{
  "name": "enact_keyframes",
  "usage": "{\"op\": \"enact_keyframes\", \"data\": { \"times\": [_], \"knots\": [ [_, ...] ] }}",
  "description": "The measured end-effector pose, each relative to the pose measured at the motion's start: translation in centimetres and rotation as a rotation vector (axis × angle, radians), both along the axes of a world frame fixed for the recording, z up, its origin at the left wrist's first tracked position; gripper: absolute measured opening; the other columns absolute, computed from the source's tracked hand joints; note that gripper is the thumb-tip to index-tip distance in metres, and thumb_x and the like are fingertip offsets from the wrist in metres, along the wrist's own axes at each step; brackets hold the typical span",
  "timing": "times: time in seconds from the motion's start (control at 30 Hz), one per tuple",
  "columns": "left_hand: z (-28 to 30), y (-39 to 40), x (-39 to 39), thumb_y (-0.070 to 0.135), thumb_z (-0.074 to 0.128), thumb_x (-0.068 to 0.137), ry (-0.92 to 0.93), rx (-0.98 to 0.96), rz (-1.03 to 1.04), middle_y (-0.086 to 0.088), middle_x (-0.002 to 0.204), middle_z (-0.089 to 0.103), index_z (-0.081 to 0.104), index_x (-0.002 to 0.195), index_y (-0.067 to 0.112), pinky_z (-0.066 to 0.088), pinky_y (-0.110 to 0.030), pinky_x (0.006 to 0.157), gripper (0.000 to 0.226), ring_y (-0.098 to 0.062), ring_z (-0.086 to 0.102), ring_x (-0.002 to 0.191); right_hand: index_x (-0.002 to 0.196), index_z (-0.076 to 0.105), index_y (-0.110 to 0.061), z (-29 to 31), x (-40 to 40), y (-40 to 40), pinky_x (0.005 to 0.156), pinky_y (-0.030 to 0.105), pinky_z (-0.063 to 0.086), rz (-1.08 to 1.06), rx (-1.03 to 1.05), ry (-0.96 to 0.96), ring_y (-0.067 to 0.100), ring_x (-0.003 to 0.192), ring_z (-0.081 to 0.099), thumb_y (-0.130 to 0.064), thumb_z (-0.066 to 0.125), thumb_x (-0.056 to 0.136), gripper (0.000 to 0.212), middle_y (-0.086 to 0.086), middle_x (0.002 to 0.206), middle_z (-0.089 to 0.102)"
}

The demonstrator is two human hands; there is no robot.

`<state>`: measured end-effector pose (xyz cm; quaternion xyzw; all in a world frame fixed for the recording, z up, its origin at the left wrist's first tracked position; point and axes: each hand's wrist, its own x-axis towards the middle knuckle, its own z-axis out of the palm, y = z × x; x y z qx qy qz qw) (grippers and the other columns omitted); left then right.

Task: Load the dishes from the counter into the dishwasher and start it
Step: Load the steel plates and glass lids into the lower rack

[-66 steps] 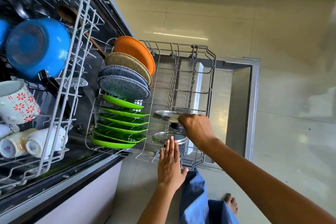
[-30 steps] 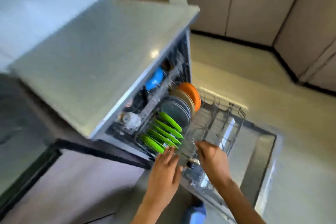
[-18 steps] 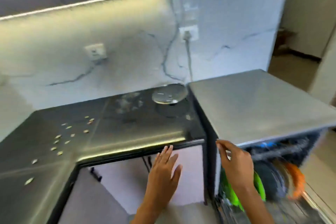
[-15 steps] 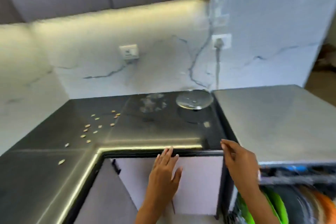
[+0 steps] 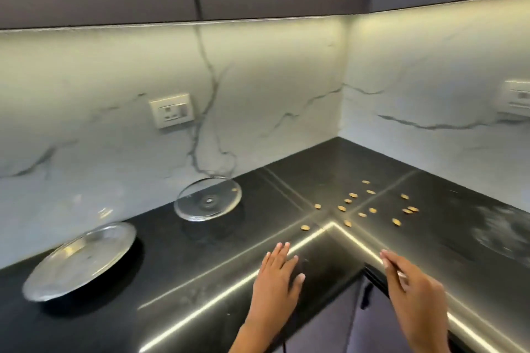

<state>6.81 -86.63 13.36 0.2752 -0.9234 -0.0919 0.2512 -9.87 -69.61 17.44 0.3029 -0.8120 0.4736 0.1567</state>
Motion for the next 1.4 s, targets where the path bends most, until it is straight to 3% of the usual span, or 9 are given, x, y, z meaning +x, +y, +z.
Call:
{"op": "enact_keyframes", "data": {
  "times": [0.17,0.3,0.47,0.6,0.7,0.87,0.93,1.0,1.4],
  "knots": [
    [-0.3,-8.6,3.7,0.041,0.041,0.084,-0.051,0.044,0.335,-0.007,0.122,0.064,0.073,0.1,0.017,0.043,-0.039,0.096,0.044,-0.023,0.059,0.117,0.098,0.073,-0.01,0.2,1.5,-13.7,0.062,0.026,0.052,0.384,0.032,0.098,0.017,0.071,0.069,-0.007,0.068,0.084,0.016,0.0,0.086,0.074],
    [-0.3,-12.6,5.0,0.043,0.032,0.087,-0.069,0.171,0.466,-0.012,0.137,0.052,0.065,0.119,0.009,0.019,-0.039,0.109,0.057,-0.027,0.044,0.132,0.102,0.072,-0.006,-0.3,3.7,-20.5,0.068,0.022,0.055,0.595,0.056,0.111,0.012,0.079,0.07,-0.004,0.069,0.08,0.022,0.001,0.094,0.073],
    [-0.2,-18.8,3.0,0.026,0.07,0.078,-0.22,0.133,0.458,-0.01,0.13,0.059,0.065,0.12,0.008,0.039,-0.042,0.101,0.046,-0.027,0.055,0.121,0.101,0.072,-0.01,-1.2,3.1,-24.0,0.067,0.023,0.058,0.654,0.077,0.075,0.009,0.08,0.07,-0.005,0.072,0.078,0.023,-0.002,0.093,0.073],
    [-0.1,-22.7,1.1,0.027,0.048,0.098,-0.441,0.055,0.434,-0.007,0.154,0.028,0.03,0.147,0.01,0.013,-0.04,0.116,0.055,-0.023,0.025,0.142,0.1,0.073,-0.012,-1.6,1.4,-24.5,0.074,0.01,0.05,0.645,0.115,0.071,0.005,0.082,0.069,-0.007,0.075,0.076,0.025,-0.004,0.092,0.073],
    [-0.6,-25.0,0.5,0.026,0.044,0.099,-0.523,-0.051,0.485,-0.005,0.15,0.035,0.029,0.147,0.011,0.012,-0.035,0.115,0.052,-0.019,0.033,0.138,0.097,0.074,-0.015,-1.9,-0.2,-24.0,0.073,0.006,0.047,0.644,0.14,0.074,0.0,0.079,0.068,-0.008,0.077,0.075,0.023,-0.01,0.089,0.073],
    [-0.6,-26.6,0.1,0.013,0.06,0.085,-0.569,-0.112,0.443,-0.003,0.103,0.07,0.065,0.11,0.015,0.036,-0.027,0.098,0.025,-0.021,0.063,0.098,0.092,0.076,-0.019,-3.0,-2.6,-22.2,0.064,0.013,0.053,0.59,0.16,0.036,-0.003,0.072,0.067,-0.011,0.079,0.072,0.022,-0.015,0.083,0.073],
    [-0.2,-26.7,-0.3,0.01,0.088,0.04,-0.57,-0.079,0.403,-0.002,0.054,0.063,0.065,0.058,0.017,0.046,-0.022,0.054,0.03,-0.019,0.062,0.052,0.09,0.076,-0.021,-3.4,-3.3,-21.2,0.063,0.009,0.051,0.561,0.172,0.024,-0.006,0.07,0.065,-0.012,0.079,0.072,0.021,-0.018,0.081,0.072],
    [-1.1,-27.3,0.0,-0.001,0.084,0.009,-0.462,-0.094,0.357,0.0,0.033,0.045,0.049,0.038,0.017,0.027,-0.016,0.032,0.049,-0.02,0.047,0.028,0.091,0.076,-0.022,-3.6,-3.8,-20.2,0.063,0.01,0.052,0.541,0.189,0.016,-0.006,0.071,0.066,-0.012,0.079,0.073,0.021,-0.018,0.082,0.072],
    [1.6,-19.6,3.6,0.006,0.092,0.029,-0.392,-0.16,0.164,0.005,0.04,0.051,0.056,0.048,0.019,0.022,-0.018,0.036,0.043,-0.014,0.049,0.032,0.097,0.075,-0.019,-2.0,-2.9,-14.5,0.066,0.012,0.053,0.436,0.115,0.021,-0.004,0.078,0.066,-0.013,0.073,0.079,0.02,-0.015,0.088,0.073]
  ]
}}
